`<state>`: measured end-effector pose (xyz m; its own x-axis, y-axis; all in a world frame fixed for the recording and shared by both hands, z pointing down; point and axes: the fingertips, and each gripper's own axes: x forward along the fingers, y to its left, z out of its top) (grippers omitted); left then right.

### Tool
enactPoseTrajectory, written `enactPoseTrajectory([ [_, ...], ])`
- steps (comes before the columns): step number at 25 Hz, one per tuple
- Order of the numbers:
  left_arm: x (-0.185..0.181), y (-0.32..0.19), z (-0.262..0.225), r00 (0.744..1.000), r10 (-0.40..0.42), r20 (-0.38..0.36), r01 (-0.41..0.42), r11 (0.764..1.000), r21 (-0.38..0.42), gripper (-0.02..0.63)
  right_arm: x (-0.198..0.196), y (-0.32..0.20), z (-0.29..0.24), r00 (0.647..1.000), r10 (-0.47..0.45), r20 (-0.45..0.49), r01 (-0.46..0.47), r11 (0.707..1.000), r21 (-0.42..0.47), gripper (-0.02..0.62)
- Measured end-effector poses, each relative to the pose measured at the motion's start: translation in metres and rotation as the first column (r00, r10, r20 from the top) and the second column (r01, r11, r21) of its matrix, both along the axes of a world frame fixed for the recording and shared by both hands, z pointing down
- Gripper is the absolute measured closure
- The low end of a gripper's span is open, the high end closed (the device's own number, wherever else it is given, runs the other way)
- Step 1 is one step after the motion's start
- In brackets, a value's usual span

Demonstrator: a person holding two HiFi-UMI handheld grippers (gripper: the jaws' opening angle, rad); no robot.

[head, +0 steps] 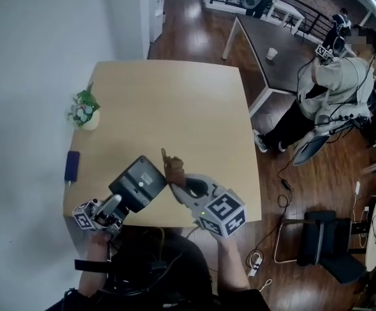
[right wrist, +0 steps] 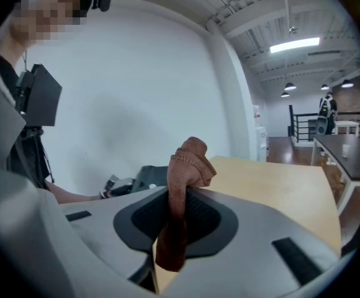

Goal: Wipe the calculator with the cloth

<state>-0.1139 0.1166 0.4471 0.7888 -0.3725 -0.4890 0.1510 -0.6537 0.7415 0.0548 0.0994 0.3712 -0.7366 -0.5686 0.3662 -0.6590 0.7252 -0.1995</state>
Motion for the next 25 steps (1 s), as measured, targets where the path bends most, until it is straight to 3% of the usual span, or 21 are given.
enactPoseTrajectory([
  [3,0.005,-0.002,-0.004,1.000,-0.002,-0.002,0.002,1.000,0.007,0.551,-0.044,0.029,-0.012,0.987,-0.153,0.048,0.153,0.988,0.013,0.528],
  [6,0.013,-0.002,-0.009,1.000,0.014,-0.028,-0.013,0.999,0.029,0.551,-0.071,0.037,0.012,0.976,-0.219,-0.001,0.219,0.975,-0.018,0.528],
  [12,0.013,0.005,-0.016,0.998,0.039,-0.042,-0.037,0.998,0.056,0.541,-0.033,0.014,0.033,0.995,-0.098,-0.003,0.097,0.992,-0.079,0.526],
  [19,0.006,-0.001,-0.003,1.000,0.013,-0.025,-0.013,1.000,0.010,0.551,0.046,-0.012,0.064,0.986,0.128,-0.111,-0.140,0.984,-0.114,0.528],
  [22,0.001,-0.008,-0.001,1.000,-0.008,-0.016,0.008,1.000,0.000,0.551,0.041,-0.006,0.043,0.994,0.106,-0.017,-0.107,0.989,-0.104,0.529],
  [25,0.001,-0.015,0.000,1.000,-0.021,-0.017,0.021,1.000,-0.014,0.551,-0.004,0.010,0.011,0.995,-0.058,0.078,0.061,0.997,-0.044,0.528],
])
